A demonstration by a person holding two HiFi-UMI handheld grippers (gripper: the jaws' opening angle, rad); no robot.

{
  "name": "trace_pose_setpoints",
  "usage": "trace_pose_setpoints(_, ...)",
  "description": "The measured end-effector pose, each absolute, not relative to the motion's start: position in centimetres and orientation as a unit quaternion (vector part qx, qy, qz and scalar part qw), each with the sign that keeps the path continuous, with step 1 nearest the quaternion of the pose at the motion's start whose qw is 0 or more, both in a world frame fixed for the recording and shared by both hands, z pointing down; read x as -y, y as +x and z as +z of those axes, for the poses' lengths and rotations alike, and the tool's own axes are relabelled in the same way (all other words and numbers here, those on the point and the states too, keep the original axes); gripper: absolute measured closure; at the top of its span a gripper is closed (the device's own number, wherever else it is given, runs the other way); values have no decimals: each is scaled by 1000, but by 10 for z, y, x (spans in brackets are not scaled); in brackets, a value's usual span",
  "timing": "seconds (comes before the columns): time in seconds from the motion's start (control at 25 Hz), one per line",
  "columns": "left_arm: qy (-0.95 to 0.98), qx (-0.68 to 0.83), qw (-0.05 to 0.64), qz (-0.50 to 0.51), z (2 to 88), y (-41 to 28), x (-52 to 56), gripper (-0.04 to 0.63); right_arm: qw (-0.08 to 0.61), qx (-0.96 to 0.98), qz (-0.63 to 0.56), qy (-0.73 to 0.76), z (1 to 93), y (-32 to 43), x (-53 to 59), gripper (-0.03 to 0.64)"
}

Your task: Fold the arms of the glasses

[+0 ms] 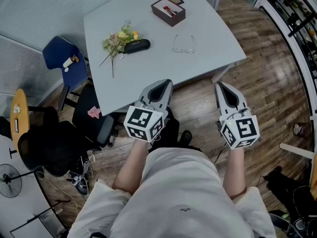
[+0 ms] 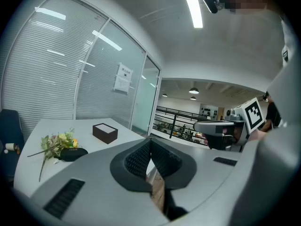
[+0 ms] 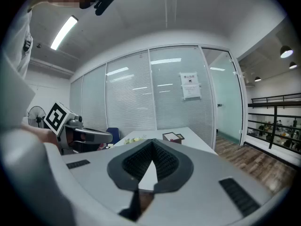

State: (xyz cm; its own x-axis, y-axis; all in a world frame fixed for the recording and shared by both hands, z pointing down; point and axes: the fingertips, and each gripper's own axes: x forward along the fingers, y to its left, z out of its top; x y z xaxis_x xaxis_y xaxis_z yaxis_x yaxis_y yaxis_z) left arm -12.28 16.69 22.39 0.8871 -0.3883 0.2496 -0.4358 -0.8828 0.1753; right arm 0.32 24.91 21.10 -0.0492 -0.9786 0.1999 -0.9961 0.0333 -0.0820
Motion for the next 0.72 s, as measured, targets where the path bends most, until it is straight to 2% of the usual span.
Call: trace_pose_setpoints(0.72,966,219,102,94,212,-142,-200,575,37,708,89,699,207,-4,-290,611)
